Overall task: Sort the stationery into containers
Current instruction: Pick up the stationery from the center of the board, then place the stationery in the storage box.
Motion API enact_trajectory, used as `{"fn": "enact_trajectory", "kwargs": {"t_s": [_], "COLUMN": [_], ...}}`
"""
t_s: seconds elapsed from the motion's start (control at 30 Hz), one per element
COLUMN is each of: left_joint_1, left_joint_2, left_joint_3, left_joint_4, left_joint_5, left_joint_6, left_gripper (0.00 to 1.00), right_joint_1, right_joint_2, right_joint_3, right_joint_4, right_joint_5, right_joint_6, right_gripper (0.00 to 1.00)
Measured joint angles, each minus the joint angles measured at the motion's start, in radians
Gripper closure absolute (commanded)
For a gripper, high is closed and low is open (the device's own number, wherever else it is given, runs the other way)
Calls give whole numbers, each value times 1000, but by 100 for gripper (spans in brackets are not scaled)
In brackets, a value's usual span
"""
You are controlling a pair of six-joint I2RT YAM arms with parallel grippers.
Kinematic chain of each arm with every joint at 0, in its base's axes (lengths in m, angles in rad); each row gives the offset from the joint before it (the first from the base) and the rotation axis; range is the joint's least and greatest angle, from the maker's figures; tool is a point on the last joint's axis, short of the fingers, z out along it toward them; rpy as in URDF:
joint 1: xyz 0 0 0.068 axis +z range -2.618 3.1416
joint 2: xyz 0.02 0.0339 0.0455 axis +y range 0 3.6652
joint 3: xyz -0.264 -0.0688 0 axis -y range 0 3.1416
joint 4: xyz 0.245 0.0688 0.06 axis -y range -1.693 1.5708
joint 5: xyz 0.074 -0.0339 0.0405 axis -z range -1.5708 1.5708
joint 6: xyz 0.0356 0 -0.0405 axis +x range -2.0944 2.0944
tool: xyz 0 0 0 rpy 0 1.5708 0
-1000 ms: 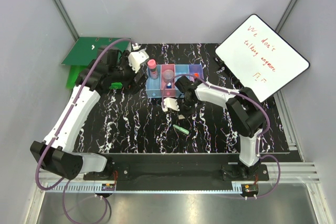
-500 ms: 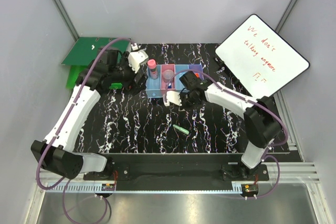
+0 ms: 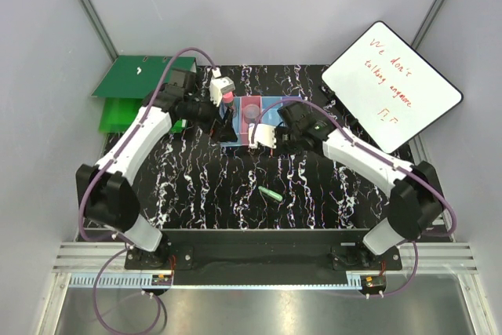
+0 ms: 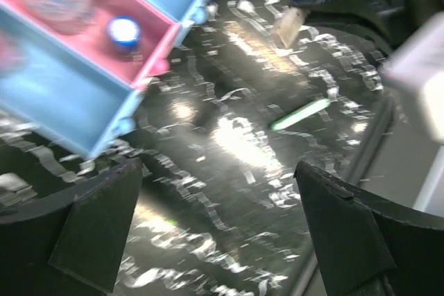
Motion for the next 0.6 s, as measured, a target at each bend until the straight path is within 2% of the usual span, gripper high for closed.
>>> {"fn": "enact_trajectory", "kwargs": {"t_s": [0.27,0.6], "left_joint_1": [5,-12], "left_joint_2": [206,315], "left_joint_3": [112,237], "left_joint_4": [33,202], "left_joint_5": [251,457], "left_joint_6": [-146,-324], "left_gripper": [6,7], "right_joint_1": [0,36], "right_joint_2": [-98,-114], "right_joint_3": [-1,0], "right_joint_4": [77,124], "right_joint_5": [89,209], "right_joint_6": [15,32], "right_gripper": [100,99]}}
